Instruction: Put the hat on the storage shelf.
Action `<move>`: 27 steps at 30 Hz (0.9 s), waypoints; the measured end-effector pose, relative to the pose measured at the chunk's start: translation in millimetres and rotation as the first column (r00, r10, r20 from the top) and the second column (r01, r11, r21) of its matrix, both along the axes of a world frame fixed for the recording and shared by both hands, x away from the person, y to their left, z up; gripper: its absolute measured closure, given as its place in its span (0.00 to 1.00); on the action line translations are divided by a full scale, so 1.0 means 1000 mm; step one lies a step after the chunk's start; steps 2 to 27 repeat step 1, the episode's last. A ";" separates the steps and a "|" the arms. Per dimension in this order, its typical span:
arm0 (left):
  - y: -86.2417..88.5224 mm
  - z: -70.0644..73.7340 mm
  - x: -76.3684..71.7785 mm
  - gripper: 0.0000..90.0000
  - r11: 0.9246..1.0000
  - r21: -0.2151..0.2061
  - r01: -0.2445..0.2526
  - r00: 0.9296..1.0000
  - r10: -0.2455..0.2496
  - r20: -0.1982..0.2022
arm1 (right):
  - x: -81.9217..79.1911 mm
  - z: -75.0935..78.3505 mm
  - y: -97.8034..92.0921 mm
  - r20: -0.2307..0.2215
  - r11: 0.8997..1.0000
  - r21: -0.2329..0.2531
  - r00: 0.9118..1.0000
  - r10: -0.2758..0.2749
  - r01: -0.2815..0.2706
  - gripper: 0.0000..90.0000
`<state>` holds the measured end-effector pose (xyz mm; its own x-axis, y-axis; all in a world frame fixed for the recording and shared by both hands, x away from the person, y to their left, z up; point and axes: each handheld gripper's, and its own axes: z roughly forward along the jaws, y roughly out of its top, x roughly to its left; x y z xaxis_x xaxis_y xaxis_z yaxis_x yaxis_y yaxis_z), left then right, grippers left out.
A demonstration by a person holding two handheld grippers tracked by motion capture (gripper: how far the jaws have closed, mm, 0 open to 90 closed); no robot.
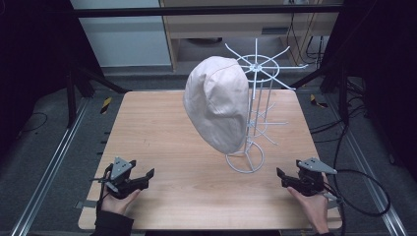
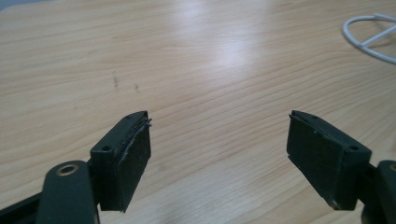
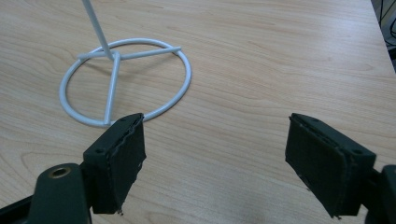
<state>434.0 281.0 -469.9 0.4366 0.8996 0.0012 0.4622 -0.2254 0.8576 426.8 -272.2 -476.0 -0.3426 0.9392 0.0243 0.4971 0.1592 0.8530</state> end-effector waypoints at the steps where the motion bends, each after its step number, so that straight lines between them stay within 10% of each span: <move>1: 0.001 -0.002 0.001 0.24 1.000 0.000 -0.007 1.000 0.007 -0.004 | 0.000 0.000 0.000 -0.002 1.000 0.002 1.000 -0.003 0.003 0.22; 27: 0.001 -0.002 0.001 0.24 1.000 0.000 -0.007 1.000 0.007 -0.004 | 0.000 0.000 0.000 -0.002 1.000 0.002 1.000 -0.003 0.003 0.22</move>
